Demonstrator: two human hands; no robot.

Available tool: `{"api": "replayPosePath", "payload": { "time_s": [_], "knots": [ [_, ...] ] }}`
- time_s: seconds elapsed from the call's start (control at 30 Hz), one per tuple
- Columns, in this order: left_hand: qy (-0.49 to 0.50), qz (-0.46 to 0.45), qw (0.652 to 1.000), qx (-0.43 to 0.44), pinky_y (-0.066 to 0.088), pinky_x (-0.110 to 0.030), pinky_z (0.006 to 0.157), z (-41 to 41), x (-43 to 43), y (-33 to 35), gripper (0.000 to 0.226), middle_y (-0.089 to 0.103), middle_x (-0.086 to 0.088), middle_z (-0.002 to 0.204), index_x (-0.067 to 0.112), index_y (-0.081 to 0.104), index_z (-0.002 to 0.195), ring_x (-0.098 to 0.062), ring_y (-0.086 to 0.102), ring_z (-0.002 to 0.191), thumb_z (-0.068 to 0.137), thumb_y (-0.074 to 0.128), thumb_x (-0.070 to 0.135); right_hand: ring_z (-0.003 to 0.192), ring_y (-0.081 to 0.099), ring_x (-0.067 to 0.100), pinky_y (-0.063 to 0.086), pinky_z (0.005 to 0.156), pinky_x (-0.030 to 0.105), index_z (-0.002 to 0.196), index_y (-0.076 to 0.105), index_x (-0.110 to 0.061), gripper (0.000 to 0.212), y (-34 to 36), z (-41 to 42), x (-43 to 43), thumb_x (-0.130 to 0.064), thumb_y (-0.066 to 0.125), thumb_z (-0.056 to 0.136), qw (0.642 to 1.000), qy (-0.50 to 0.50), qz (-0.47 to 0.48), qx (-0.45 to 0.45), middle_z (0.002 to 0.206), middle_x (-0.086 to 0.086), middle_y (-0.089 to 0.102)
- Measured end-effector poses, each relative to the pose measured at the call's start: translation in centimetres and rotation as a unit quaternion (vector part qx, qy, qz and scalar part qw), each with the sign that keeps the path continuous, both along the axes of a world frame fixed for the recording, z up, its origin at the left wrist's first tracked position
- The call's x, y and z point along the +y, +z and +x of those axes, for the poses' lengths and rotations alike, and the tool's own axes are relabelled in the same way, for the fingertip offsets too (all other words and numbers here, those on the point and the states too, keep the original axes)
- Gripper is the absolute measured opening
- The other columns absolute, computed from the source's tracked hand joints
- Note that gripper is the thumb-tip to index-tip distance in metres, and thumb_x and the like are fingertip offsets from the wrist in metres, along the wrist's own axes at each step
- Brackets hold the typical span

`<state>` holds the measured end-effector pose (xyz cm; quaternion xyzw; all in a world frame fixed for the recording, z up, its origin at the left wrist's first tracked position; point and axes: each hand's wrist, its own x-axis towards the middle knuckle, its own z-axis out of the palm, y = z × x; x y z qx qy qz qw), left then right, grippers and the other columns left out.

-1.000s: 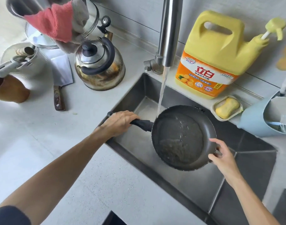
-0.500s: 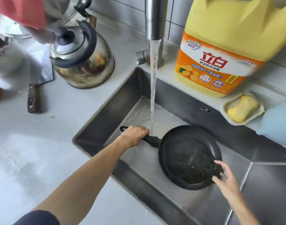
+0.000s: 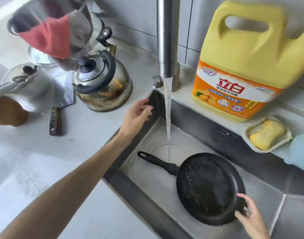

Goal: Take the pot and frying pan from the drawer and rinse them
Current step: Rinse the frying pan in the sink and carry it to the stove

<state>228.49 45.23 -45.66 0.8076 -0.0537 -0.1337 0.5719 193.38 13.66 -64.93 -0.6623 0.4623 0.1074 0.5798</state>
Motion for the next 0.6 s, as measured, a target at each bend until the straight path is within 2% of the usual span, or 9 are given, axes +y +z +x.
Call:
{"api": "replayPosePath", "payload": {
  "time_s": [0.07, 0.1, 0.2, 0.3, 0.4, 0.43, 0.5, 0.53, 0.6],
  "knots": [
    [0.008, -0.049, 0.997, 0.052, 0.060, -0.033, 0.091, 1.9, -1.6, 3.0, 0.049, 0.066, -0.008, 0.128, 0.012, 0.046, 0.148, -0.021, 0.068, 0.112, 0.102, 0.058, 0.025, 0.078, 0.069, 0.003, 0.050, 0.067, 0.006, 0.124, 0.059, -0.017, 0.066, 0.1, 0.0, 0.0, 0.031, 0.055, 0.079, 1.000, 0.004, 0.009, -0.008, 0.129, 0.021, 0.060],
    [0.004, -0.037, 0.998, 0.043, 0.059, -0.029, 0.089, 2.5, -2.6, 4.1, 0.050, 0.064, -0.008, 0.131, 0.009, 0.045, 0.149, -0.021, 0.067, 0.114, 0.103, 0.057, 0.023, 0.081, 0.068, 0.004, 0.050, 0.067, 0.006, 0.121, 0.059, -0.020, 0.067, 0.1, 0.1, 0.0, 0.031, 0.056, 0.079, 1.000, 0.009, 0.008, -0.009, 0.130, 0.021, 0.059],
    [0.037, 0.001, 0.999, -0.009, 0.056, -0.015, 0.080, 3.5, -4.5, 5.2, 0.043, 0.070, -0.004, 0.125, 0.004, 0.056, 0.140, -0.015, 0.067, 0.110, 0.101, 0.059, 0.020, 0.100, 0.063, 0.029, 0.051, 0.067, 0.007, 0.114, 0.060, -0.033, 0.072, 0.2, 0.0, -0.1, 0.029, 0.058, 0.079, 0.999, 0.036, -0.010, 0.005, 0.132, 0.019, 0.059],
    [0.131, 0.034, 0.990, -0.036, 0.059, -0.027, 0.087, 4.4, -4.9, 4.6, 0.034, 0.074, 0.003, 0.105, 0.011, 0.069, 0.125, -0.017, 0.071, 0.102, 0.092, 0.066, 0.020, 0.095, 0.063, 0.034, 0.052, 0.066, 0.008, 0.122, 0.058, -0.029, 0.068, 0.3, -0.2, -0.3, 0.026, 0.058, 0.081, 0.998, 0.053, -0.022, 0.008, 0.129, 0.014, 0.060],
    [0.161, 0.058, 0.985, 0.018, 0.056, -0.032, 0.095, 5.0, -5.0, 3.3, 0.037, 0.072, -0.004, 0.115, 0.012, 0.068, 0.126, -0.019, 0.068, 0.106, 0.091, 0.067, 0.026, 0.093, 0.065, 0.028, 0.055, 0.069, 0.016, 0.125, 0.055, -0.024, 0.064, 0.9, -0.2, -0.2, 0.025, 0.056, 0.084, 0.998, 0.051, -0.019, 0.008, 0.121, 0.006, 0.062],
    [0.146, 0.065, 0.987, 0.029, 0.053, -0.034, 0.097, 4.8, -5.2, 3.1, 0.031, 0.072, -0.006, 0.115, 0.010, 0.070, 0.120, -0.021, 0.067, 0.106, 0.094, 0.065, 0.026, 0.094, 0.066, 0.025, 0.056, 0.070, 0.021, 0.124, 0.055, -0.028, 0.064, 1.2, -0.2, 0.0, 0.023, 0.057, 0.085, 0.998, 0.052, -0.019, 0.010, 0.119, 0.003, 0.062],
    [0.132, 0.040, 0.990, 0.018, 0.050, -0.034, 0.092, 4.4, -5.7, 3.1, 0.018, 0.070, -0.007, 0.095, 0.015, 0.072, 0.090, -0.022, 0.062, 0.090, 0.099, 0.057, 0.019, 0.101, 0.068, 0.024, 0.057, 0.080, 0.033, 0.122, 0.056, -0.042, 0.070, 1.2, -0.4, 0.0, 0.018, 0.060, 0.085, 0.997, 0.065, -0.027, 0.017, 0.118, -0.001, 0.066],
    [0.135, 0.022, 0.990, 0.011, 0.051, -0.034, 0.090, 4.5, -6.0, 3.0, 0.025, 0.069, -0.005, 0.088, 0.016, 0.070, 0.081, -0.021, 0.061, 0.086, 0.101, 0.055, 0.015, 0.105, 0.068, 0.023, 0.055, 0.086, 0.036, 0.121, 0.055, -0.047, 0.072, 1.0, -0.5, -0.2, 0.016, 0.062, 0.085, 0.997, 0.068, -0.030, 0.022, 0.119, -0.001, 0.068],
    [0.138, 0.033, 0.990, -0.013, 0.057, -0.035, 0.090, 4.3, -6.3, 2.9, 0.030, 0.074, -0.006, 0.086, 0.010, 0.071, 0.078, -0.019, 0.065, 0.083, 0.102, 0.053, 0.013, 0.106, 0.068, 0.020, 0.054, 0.092, 0.042, 0.121, 0.054, -0.050, 0.074, 0.2, -0.9, -0.6, 0.014, 0.063, 0.085, 0.997, 0.073, -0.028, 0.018, 0.121, 0.001, 0.068]
  ]
}}
